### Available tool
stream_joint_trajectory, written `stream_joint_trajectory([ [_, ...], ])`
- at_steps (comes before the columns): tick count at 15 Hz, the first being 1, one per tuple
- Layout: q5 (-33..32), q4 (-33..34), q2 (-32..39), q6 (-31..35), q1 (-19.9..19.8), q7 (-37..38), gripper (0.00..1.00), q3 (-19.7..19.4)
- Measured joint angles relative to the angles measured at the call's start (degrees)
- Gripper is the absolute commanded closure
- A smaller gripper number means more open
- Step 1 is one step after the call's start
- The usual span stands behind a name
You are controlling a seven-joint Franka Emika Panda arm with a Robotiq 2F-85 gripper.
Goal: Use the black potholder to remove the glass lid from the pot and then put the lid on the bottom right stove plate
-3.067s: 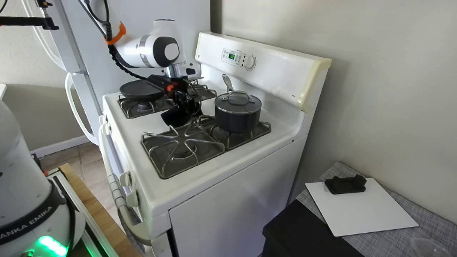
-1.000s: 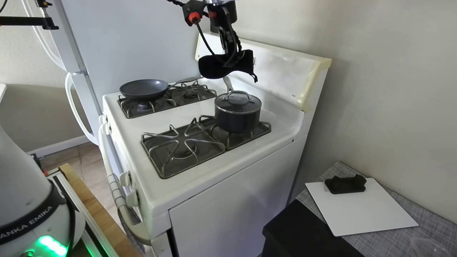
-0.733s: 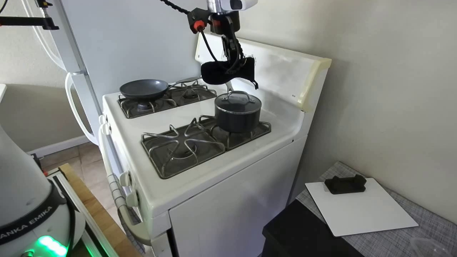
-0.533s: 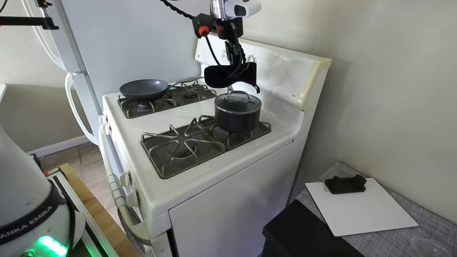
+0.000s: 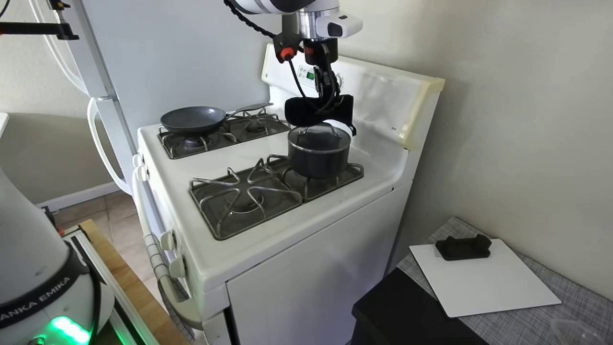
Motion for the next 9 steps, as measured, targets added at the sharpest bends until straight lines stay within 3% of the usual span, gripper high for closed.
stream_joint_trajectory([
  [9, -0.6, 0.9, 2.3, -0.4, 0.5, 1.1, 0.95, -0.5],
])
